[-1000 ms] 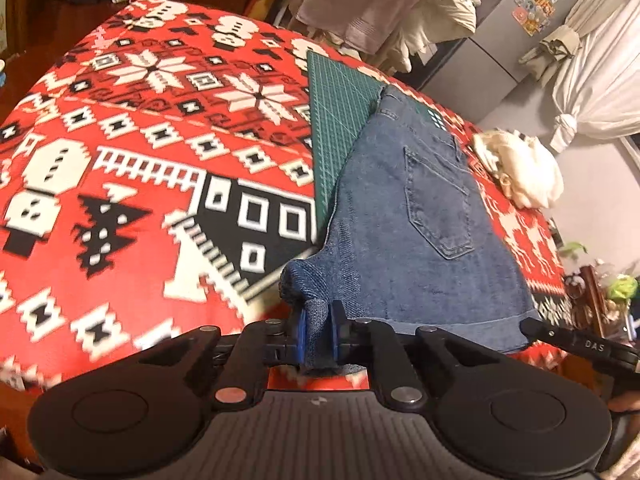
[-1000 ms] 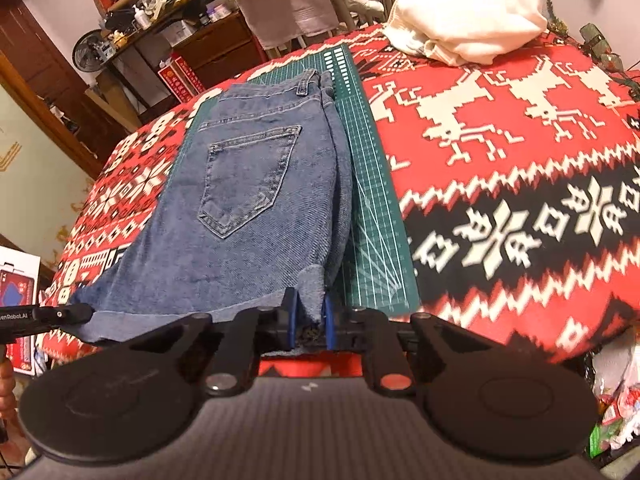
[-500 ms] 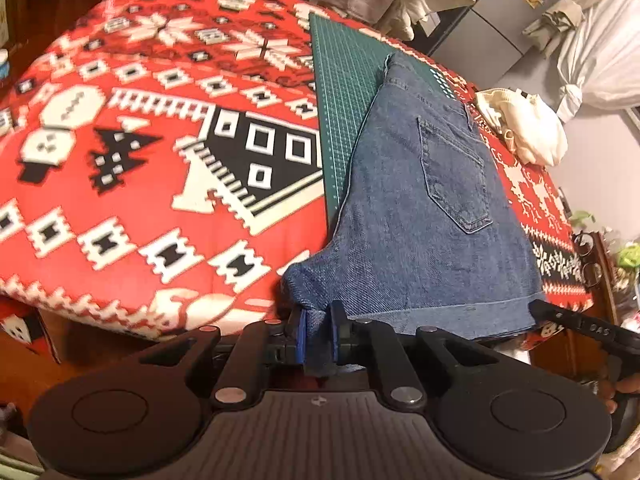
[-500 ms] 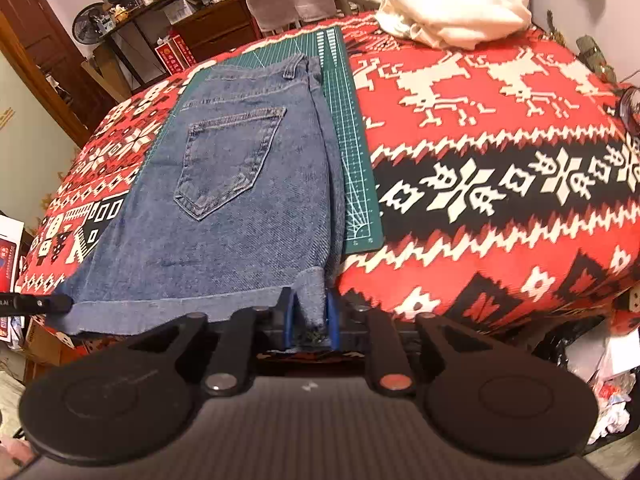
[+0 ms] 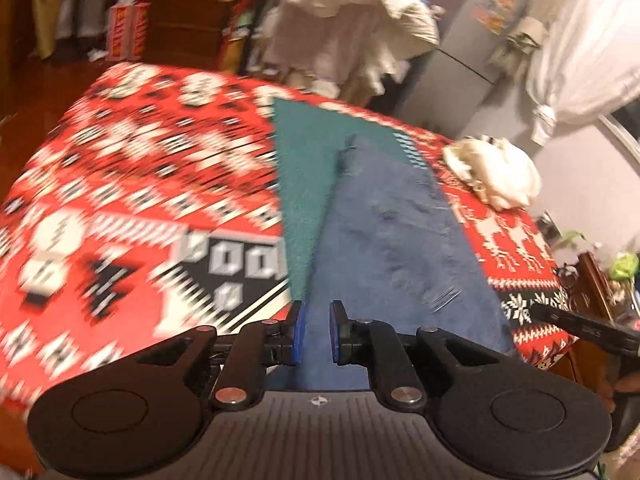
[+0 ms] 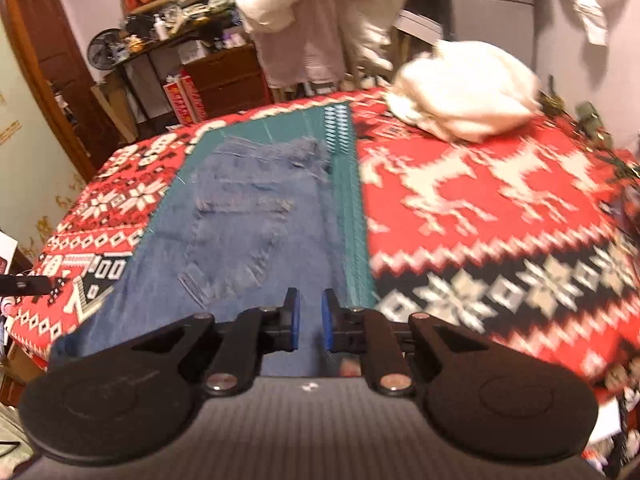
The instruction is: Fold clothes
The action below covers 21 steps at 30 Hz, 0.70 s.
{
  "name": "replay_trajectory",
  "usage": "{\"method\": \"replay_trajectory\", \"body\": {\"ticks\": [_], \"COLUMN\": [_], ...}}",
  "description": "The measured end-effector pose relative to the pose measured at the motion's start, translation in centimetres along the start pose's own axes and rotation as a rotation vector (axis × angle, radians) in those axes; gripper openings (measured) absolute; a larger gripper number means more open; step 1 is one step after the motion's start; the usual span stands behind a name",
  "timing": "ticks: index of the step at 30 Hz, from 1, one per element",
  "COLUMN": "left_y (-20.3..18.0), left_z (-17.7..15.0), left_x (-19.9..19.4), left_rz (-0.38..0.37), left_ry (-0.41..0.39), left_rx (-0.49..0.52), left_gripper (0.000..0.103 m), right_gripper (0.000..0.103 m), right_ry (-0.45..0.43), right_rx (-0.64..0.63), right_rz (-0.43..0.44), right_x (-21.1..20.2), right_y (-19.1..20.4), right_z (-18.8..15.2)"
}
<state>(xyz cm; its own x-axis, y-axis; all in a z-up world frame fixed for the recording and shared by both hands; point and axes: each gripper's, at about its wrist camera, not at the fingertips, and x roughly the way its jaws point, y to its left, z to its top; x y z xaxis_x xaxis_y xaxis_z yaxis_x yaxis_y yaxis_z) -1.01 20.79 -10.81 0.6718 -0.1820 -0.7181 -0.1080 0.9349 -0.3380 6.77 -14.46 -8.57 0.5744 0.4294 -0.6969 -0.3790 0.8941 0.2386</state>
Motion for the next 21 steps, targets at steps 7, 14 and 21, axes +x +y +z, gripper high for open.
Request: {"method": "replay_trajectory", "body": {"ticks": [7, 14, 21], "left_y": [-2.5, -2.6, -1.2], "left_z": [2.0, 1.9, 0.7], "left_x": [7.6, 10.6, 9.6], "left_rz": [-0.003, 0.022, 0.021], "left_ry": [0.064, 0.090, 0.090], "left_rx": [0.035, 0.057, 0.048], "left_gripper": [0.003, 0.002, 0.003], "right_gripper": [0.002, 0.000, 0.000], "right_ry": [-0.014, 0.037, 0.040], "right_rx": [-0.065, -0.048, -0.058], "right_rz": [-0.045, -0.070, -0.077], "right_x": [5.6, 8.9, 7.1], "right_y": [2.5, 1.8, 1.3], "right_z": [2.0, 1.5, -0.4]}}
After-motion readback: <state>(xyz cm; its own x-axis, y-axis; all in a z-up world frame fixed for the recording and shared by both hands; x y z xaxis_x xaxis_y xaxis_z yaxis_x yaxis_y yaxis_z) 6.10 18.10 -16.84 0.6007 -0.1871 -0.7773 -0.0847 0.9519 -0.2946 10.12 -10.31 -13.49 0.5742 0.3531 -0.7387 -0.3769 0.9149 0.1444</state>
